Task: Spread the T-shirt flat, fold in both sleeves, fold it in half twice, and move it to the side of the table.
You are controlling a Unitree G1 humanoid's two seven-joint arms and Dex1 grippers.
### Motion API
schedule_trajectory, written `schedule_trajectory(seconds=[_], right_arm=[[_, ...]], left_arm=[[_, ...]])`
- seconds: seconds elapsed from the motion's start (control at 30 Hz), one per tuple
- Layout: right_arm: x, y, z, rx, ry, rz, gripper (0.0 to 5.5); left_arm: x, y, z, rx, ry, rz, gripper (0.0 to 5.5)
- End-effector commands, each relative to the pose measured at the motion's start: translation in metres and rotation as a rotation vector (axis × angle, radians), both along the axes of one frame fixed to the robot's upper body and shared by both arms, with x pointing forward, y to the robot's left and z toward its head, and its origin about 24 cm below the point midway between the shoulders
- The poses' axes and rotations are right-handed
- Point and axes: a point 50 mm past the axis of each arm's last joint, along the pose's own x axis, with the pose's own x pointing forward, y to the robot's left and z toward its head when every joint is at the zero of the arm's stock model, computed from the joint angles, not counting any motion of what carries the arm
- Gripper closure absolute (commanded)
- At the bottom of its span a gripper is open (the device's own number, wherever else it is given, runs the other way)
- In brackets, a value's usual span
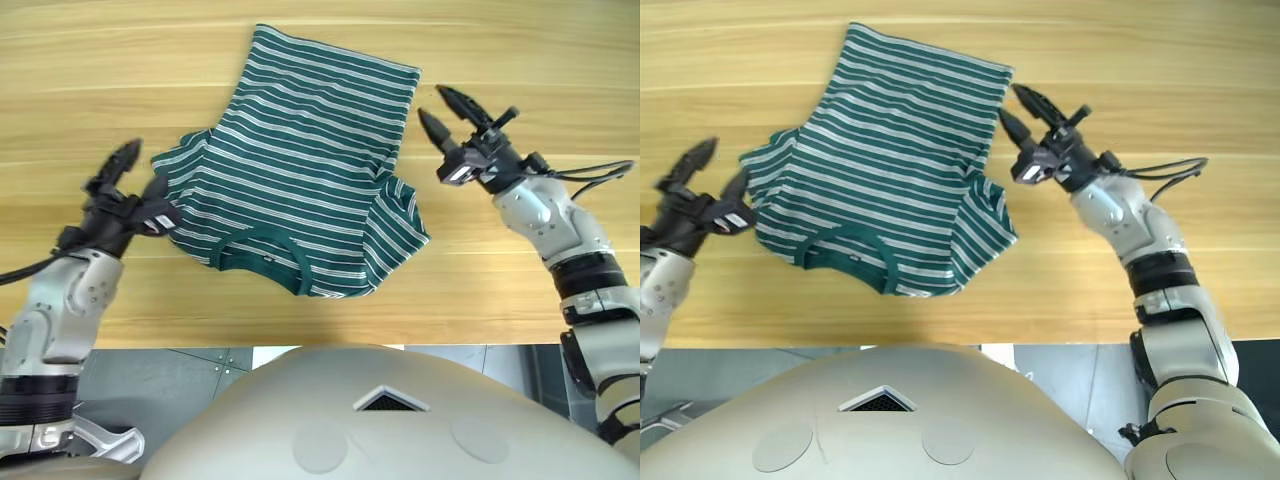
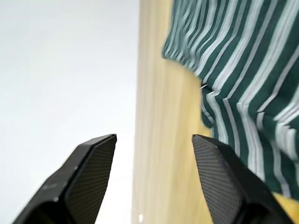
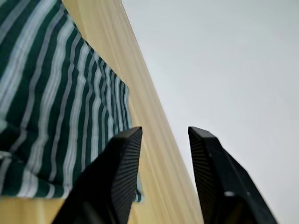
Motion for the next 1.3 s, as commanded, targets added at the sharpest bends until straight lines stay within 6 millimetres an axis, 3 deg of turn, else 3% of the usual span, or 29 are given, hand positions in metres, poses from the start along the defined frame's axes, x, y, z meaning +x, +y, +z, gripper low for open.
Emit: schedule_trajectory(seconds=[0.03,0.17,0.27,0.37,0.5,0.67,0.83,1.0,1.07,1.13,1.2,1.3], right_arm=[[-0.026,0.003,-0.010,-0.027,0.133,0.085,3.68],[-0.039,0.009,-0.017,-0.050,0.225,0.145,3.68],[-0.052,0.011,-0.034,-0.101,0.343,0.167,3.68],[-0.067,-0.011,-0.051,-0.227,0.451,0.100,3.68],[-0.082,-0.042,-0.052,-0.343,0.515,0.010,3.68],[-0.062,-0.083,-0.038,-0.405,0.455,-0.195,3.68],[-0.051,-0.101,-0.029,-0.445,0.414,-0.264,3.68],[-0.040,-0.083,-0.023,-0.356,0.339,-0.229,3.68],[-0.044,-0.062,-0.009,-0.207,0.297,-0.124,3.68],[-0.044,-0.040,0.018,0.024,0.215,-0.006,3.68],[-0.038,-0.025,0.048,0.224,0.121,0.092,3.68],[-0.020,-0.017,0.076,0.415,0.036,0.138,3.68]], left_arm=[[0.001,0.029,0.000,0.048,-0.013,0.206,2.51],[0.003,0.050,-0.003,0.108,-0.020,0.339,2.51],[0.016,0.044,0.007,0.060,-0.119,0.316,2.51],[0.035,0.030,0.029,-0.022,-0.282,0.248,2.51],[0.055,0.023,0.046,-0.061,-0.406,0.201,2.51],[0.062,0.020,0.040,-0.077,-0.374,0.170,2.51],[0.057,0.022,0.029,-0.078,-0.322,0.167,2.51],[0.047,0.025,0.022,-0.080,-0.277,0.165,2.51],[0.040,0.024,0.019,-0.082,-0.249,0.141,2.51],[0.026,0.008,0.005,-0.113,-0.122,0.012,2.51],[-0.001,-0.015,-0.008,-0.135,0.046,-0.168,2.51],[-0.027,-0.030,-0.008,-0.217,0.139,-0.285,2.51]])
